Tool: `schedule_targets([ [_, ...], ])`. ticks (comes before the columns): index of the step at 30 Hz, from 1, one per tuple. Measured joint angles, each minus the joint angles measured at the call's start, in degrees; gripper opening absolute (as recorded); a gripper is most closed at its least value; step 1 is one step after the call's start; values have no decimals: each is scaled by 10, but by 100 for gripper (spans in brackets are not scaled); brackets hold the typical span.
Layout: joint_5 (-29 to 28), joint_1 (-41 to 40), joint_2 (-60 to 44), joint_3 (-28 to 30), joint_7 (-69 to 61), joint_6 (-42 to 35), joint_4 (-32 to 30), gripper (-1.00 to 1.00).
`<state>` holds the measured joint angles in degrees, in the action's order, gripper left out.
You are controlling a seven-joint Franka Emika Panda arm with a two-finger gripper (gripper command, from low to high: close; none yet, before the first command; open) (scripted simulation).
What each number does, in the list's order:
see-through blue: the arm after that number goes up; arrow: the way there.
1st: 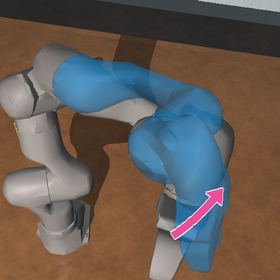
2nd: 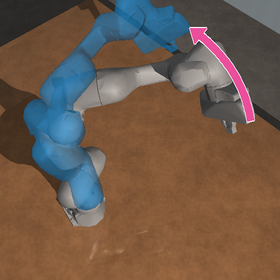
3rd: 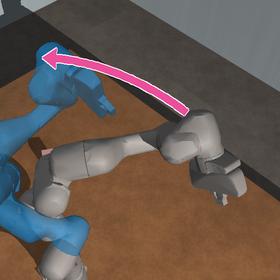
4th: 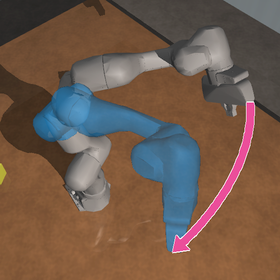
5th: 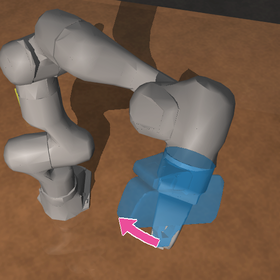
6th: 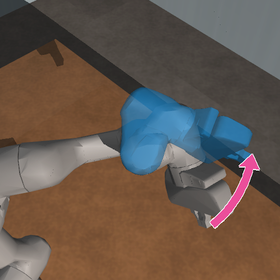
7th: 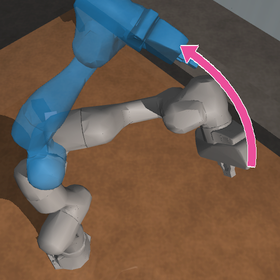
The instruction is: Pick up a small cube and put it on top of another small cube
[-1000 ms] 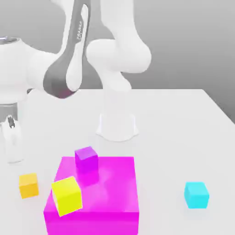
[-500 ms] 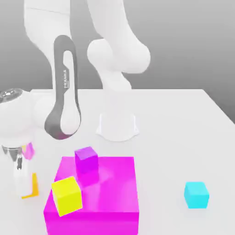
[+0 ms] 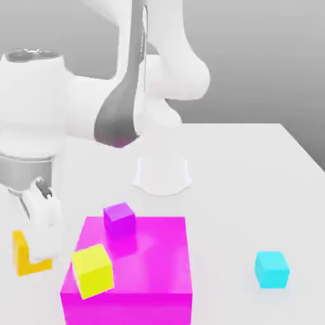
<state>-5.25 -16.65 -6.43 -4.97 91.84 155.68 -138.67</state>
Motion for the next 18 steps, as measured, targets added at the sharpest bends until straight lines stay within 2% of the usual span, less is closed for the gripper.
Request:
schedule_targets([
  [9,65,173,4,-136,128,-31,-49,-100],
  [12,42,241,31,-173,127,-48,-84,-100],
  [18,-36,258,-37,-148,174,14,-87,-100],
])
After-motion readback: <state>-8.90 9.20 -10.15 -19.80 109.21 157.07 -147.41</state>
